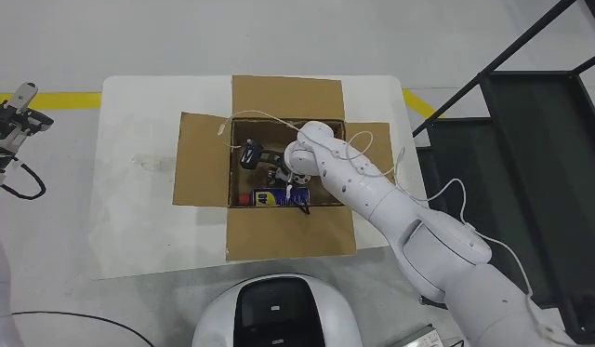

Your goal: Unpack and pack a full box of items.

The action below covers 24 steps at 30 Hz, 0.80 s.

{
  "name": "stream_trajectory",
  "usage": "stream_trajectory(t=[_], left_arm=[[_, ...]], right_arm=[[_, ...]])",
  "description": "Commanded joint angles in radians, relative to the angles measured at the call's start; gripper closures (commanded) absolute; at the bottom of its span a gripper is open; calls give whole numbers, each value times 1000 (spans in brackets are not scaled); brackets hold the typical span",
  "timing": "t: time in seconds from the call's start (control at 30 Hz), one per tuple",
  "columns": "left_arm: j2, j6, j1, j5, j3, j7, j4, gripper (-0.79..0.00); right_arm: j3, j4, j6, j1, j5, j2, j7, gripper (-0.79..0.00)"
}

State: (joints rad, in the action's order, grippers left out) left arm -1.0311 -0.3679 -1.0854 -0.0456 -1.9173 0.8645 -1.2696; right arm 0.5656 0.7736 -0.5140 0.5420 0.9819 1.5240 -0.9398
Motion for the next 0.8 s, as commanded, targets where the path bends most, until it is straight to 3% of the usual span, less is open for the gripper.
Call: stream_trajectory(t=[0.0, 0.27, 0.33, 0.4, 0.43, 0.77], left_arm=[[0, 0, 0, 0, 0, 0, 0, -785], [0, 0, 0, 0, 0, 0, 0, -785], [0, 0, 0, 0, 0, 0, 0, -785], [0, 0, 0, 0, 0, 0, 0, -785], [0, 0, 0, 0, 0, 0, 0, -785], [0, 0, 0, 0, 0, 0, 0, -785]], right_arm=[[-10, -14, 2, -4, 3, 9, 0, -385], [-35, -89, 11, -19, 5, 41, 18, -372], [-40, -108, 11, -24, 4, 49, 25, -314], [-43, -126, 7, -30, 3, 56, 32, -132], [-45, -135, 6, -34, 4, 60, 34, 0], [26, -172, -33, -69, -65, 49, 112, 0]])
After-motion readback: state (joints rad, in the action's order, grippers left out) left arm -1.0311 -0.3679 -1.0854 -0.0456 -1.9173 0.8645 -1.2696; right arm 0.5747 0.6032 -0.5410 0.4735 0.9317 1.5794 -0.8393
